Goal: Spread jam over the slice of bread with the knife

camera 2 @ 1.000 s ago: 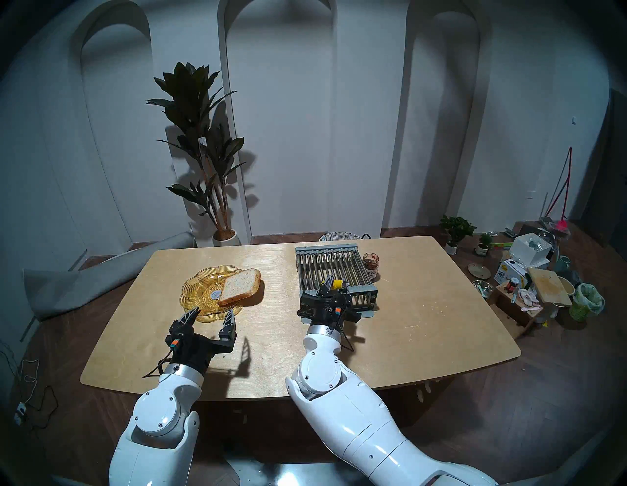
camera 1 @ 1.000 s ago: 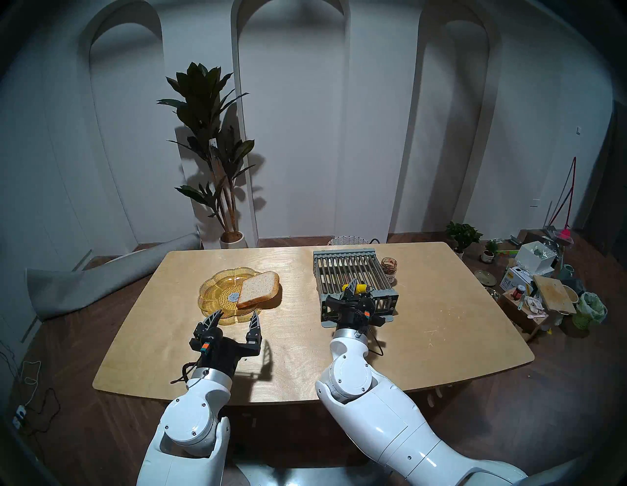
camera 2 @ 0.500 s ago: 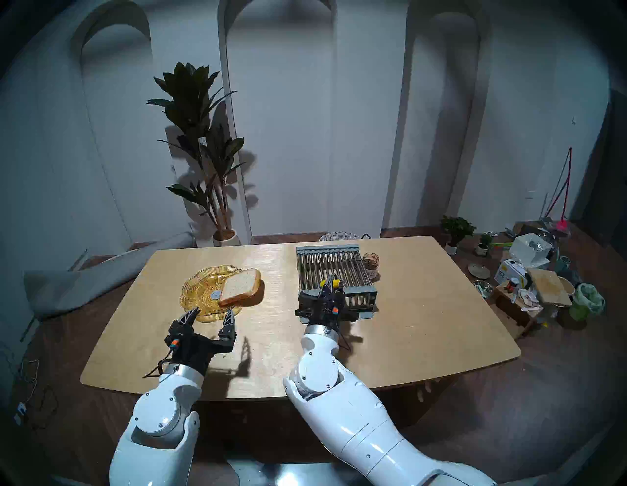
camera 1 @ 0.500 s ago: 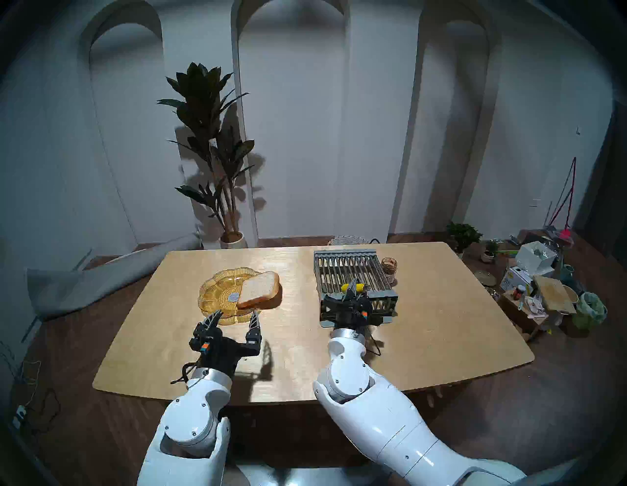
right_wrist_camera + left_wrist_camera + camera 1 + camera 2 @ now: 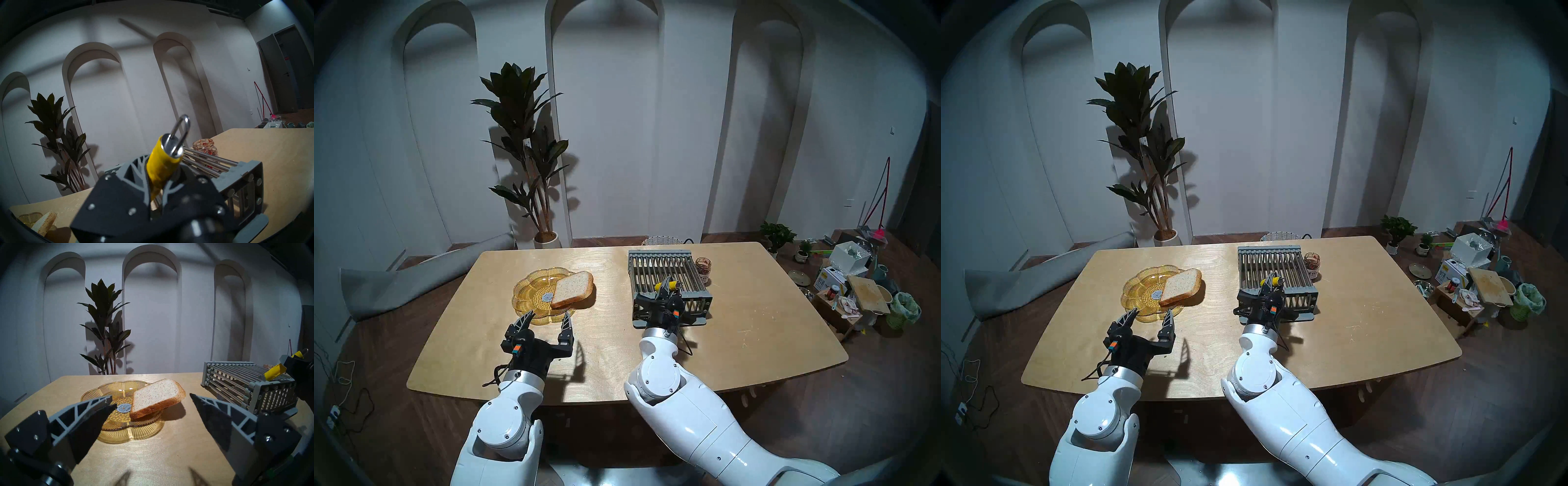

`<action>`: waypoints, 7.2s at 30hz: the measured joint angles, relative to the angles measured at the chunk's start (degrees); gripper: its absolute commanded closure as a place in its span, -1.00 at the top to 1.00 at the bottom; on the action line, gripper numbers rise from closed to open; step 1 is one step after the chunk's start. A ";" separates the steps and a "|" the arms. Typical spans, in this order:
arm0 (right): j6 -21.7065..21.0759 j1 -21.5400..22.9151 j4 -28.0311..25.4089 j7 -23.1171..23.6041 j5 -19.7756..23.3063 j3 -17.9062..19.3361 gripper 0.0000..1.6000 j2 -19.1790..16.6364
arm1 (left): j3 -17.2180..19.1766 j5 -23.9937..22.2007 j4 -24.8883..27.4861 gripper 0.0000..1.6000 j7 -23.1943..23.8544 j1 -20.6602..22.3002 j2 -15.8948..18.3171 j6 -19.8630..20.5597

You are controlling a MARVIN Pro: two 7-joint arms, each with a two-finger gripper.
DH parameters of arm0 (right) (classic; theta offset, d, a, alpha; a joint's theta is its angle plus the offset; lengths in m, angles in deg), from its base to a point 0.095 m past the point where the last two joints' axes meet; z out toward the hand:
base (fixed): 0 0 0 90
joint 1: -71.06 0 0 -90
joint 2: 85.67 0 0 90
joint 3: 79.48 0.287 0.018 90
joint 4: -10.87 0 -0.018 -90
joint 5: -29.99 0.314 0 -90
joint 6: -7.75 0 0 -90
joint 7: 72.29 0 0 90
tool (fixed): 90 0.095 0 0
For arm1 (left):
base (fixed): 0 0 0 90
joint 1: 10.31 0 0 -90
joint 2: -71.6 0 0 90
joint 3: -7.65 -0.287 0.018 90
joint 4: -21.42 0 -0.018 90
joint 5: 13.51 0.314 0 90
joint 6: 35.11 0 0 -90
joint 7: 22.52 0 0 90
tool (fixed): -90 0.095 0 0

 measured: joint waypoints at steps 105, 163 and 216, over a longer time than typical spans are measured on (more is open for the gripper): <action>-56.10 12.13 -31.14 16.82 12.93 12.76 -1.00 -13.00 | -0.78 -3.06 -0.35 1.00 2.02 1.69 1.23 -0.11; -57.24 21.79 -16.72 35.78 14.30 17.10 -1.00 -24.09 | -7.65 1.44 -2.24 1.00 -6.06 5.35 -1.88 2.54; -53.73 19.63 -12.83 31.16 8.98 8.93 -1.00 -23.38 | -5.49 0.94 -1.62 1.00 -4.59 4.01 -0.28 -1.08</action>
